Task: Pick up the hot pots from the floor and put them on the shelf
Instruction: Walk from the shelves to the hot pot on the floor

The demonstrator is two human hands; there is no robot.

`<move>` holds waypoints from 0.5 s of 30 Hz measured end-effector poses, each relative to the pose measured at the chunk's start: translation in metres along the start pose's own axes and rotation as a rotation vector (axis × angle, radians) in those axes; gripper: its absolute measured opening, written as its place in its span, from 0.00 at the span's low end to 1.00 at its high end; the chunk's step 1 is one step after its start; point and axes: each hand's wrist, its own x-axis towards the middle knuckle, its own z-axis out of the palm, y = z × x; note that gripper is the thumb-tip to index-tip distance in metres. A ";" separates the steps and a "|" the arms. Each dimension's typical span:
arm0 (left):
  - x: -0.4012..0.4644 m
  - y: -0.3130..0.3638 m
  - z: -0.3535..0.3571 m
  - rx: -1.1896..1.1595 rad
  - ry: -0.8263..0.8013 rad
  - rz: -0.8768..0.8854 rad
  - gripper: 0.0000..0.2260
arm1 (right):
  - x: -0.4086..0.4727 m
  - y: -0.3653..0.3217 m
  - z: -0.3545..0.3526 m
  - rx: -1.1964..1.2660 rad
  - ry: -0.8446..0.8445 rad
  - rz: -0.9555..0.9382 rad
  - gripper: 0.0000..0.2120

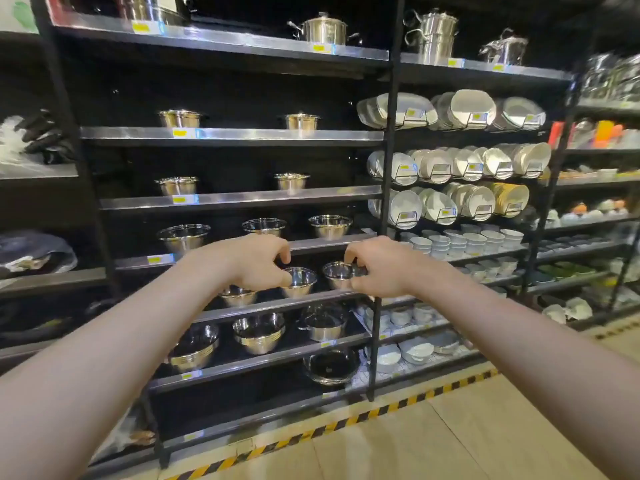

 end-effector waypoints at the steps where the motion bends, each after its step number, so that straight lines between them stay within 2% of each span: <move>1: 0.021 -0.005 0.001 -0.004 -0.018 0.016 0.17 | 0.014 0.010 0.004 -0.008 -0.019 0.035 0.20; 5: 0.118 -0.018 0.007 0.017 -0.074 0.063 0.19 | 0.059 0.058 0.012 -0.085 -0.100 0.178 0.21; 8: 0.182 -0.012 0.007 0.023 -0.081 0.148 0.19 | 0.074 0.100 0.015 -0.103 -0.079 0.262 0.22; 15: 0.317 0.058 0.026 0.011 -0.126 0.342 0.21 | 0.068 0.217 0.031 -0.108 -0.116 0.506 0.23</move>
